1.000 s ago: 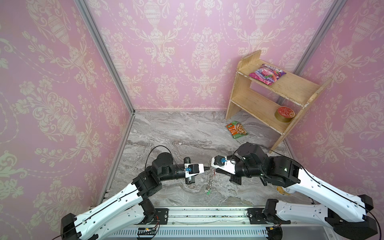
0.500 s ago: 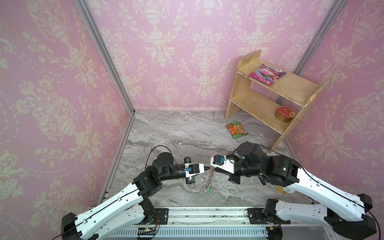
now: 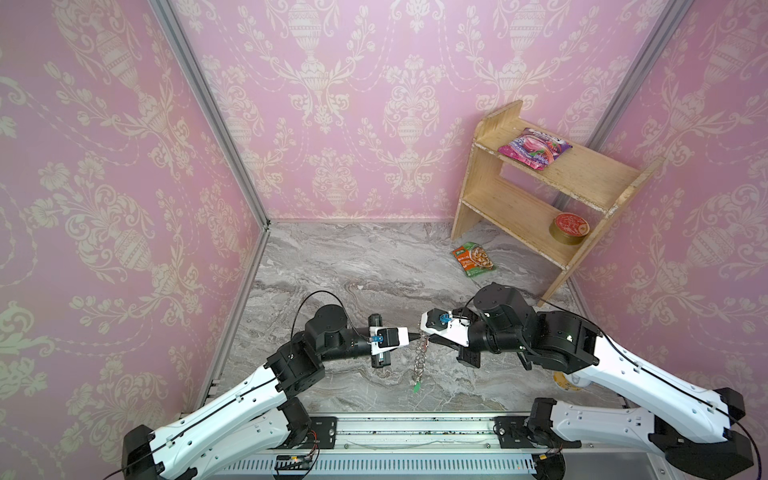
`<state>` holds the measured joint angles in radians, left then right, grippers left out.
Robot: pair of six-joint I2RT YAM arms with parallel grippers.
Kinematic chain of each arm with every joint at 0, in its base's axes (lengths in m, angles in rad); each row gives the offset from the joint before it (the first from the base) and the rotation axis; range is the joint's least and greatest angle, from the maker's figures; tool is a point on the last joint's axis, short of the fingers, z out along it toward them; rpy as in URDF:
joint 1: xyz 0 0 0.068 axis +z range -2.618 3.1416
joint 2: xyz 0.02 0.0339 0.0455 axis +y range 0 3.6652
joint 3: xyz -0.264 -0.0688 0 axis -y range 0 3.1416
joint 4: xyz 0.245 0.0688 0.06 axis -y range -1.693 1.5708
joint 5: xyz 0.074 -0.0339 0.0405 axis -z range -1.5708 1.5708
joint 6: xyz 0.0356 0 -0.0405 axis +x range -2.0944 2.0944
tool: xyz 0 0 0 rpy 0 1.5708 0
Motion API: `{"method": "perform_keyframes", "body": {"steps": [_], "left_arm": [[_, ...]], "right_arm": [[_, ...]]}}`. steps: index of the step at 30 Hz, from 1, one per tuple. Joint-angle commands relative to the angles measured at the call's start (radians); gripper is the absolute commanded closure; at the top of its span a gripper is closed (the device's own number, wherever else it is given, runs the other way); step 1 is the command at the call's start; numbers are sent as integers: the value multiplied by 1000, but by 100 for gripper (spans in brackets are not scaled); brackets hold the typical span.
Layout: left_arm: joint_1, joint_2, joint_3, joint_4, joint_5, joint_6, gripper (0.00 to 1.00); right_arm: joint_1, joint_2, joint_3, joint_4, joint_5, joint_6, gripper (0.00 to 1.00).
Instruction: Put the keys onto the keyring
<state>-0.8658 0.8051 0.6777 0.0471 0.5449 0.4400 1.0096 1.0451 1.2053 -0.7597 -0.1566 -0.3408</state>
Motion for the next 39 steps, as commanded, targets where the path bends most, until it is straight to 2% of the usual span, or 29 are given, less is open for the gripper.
{"method": "perform_keyframes", "body": {"steps": [1, 39], "left_arm": [[4, -2, 1, 34, 21, 8, 100], [4, -9, -5, 43, 3, 9, 100]], "right_arm": [[-6, -1, 25, 17, 17, -4, 100], [-16, -15, 23, 15, -21, -1, 100]]}}
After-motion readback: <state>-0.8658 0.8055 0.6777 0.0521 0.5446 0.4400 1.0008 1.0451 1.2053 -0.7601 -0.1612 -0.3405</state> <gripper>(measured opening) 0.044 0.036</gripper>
